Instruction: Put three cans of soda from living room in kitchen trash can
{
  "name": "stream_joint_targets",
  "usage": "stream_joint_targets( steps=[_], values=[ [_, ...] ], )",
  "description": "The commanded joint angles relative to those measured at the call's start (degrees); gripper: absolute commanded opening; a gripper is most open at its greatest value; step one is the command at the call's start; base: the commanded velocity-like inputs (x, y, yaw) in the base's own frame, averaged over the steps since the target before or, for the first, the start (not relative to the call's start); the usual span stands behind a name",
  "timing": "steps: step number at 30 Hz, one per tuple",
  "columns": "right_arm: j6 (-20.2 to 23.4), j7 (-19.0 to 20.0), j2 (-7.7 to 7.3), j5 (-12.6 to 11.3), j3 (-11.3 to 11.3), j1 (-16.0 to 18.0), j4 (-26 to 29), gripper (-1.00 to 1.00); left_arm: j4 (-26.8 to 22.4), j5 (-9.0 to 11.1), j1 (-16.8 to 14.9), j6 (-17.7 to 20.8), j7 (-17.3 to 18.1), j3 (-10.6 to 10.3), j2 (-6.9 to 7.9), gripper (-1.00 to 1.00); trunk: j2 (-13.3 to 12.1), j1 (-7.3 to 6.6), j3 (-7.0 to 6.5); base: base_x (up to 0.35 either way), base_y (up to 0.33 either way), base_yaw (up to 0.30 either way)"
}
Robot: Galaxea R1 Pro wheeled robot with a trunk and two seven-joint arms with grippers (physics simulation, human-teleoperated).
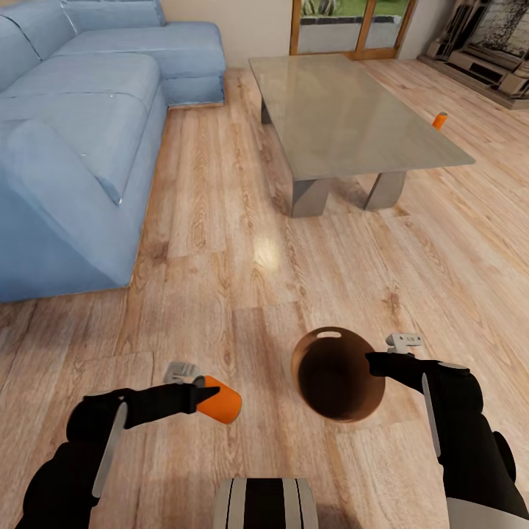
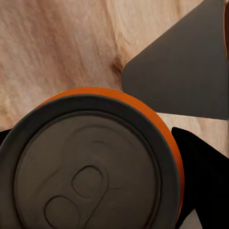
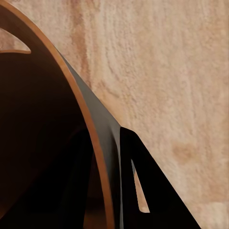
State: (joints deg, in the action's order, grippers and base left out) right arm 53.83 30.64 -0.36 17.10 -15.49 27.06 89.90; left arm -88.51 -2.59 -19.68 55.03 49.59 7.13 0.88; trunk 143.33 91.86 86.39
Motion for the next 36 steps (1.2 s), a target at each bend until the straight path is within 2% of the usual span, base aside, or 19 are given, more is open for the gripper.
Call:
stream_joint_targets(
  steps=[1, 22, 25, 29, 31, 32, 34, 36],
  values=[
    [0.23, 0.04, 0.0, -0.93, 0.02, 0.01, 0.01, -1.0, 0.0, -0.02, 0.0, -0.01, 0.17, 0.13, 0.03, -1.0, 0.0, 0.0, 0.0, 0.0, 0.0, 0.0],
    [0.27, 0.04, -0.03, -0.93, 0.0, 0.01, 0.01, -1.0, 0.32, -0.48, 0.01, -0.19, -0.04, 0.46, -0.13, -1.0, 0.0, 0.0, 0.0, 0.0, 0.0, 0.0],
    [0.23, -0.24, 0.03, -0.89, -0.13, 0.01, 0.01, -1.0, 0.35, -0.12, 0.0, -0.02, 0.19, 0.36, -0.66, -1.0, 0.0, 0.0, 0.0, 0.0, 0.0, 0.0],
    [0.22, -0.73, 0.21, -0.84, 0.07, 0.01, 0.01, -1.0, 0.33, 2.19, 0.0, 0.37, 0.44, 0.28, -3.37, -1.0, 0.0, 0.0, 0.0, 0.0, 0.0, 0.0],
    [0.18, -1.3, 0.41, -0.84, 0.94, 0.01, 0.01, -1.0, 0.32, 3.45, -0.02, 0.58, 0.47, 0.26, -3.93, -1.0, 0.0, 0.0, 0.0, 0.0, 0.0, 0.0],
    [0.16, -2.03, 0.6, -0.84, 1.82, 0.01, 0.01, -1.0, 0.31, 4.34, -0.08, 0.72, 0.49, 0.24, -4.13, -1.0, 0.0, 0.0, 0.0, 0.0, 0.0, 0.0],
    [0.19, -6.28, 1.11, -0.84, 5.01, 0.01, 0.01, -1.0, 0.29, 6.47, -0.27, 1.52, 0.5, 0.18, -4.37, -1.0, 0.0, 0.0, 0.0, 0.0, 0.0, 0.0],
    [0.27, -7.84, 1.33, -0.84, 6.44, 0.01, 0.01, -1.0, 0.28, 6.93, -0.32, 1.76, 0.5, 0.17, -4.39, -1.0, 0.0, 0.0, 0.0, 0.0, 0.0, 0.0]
  ],
)
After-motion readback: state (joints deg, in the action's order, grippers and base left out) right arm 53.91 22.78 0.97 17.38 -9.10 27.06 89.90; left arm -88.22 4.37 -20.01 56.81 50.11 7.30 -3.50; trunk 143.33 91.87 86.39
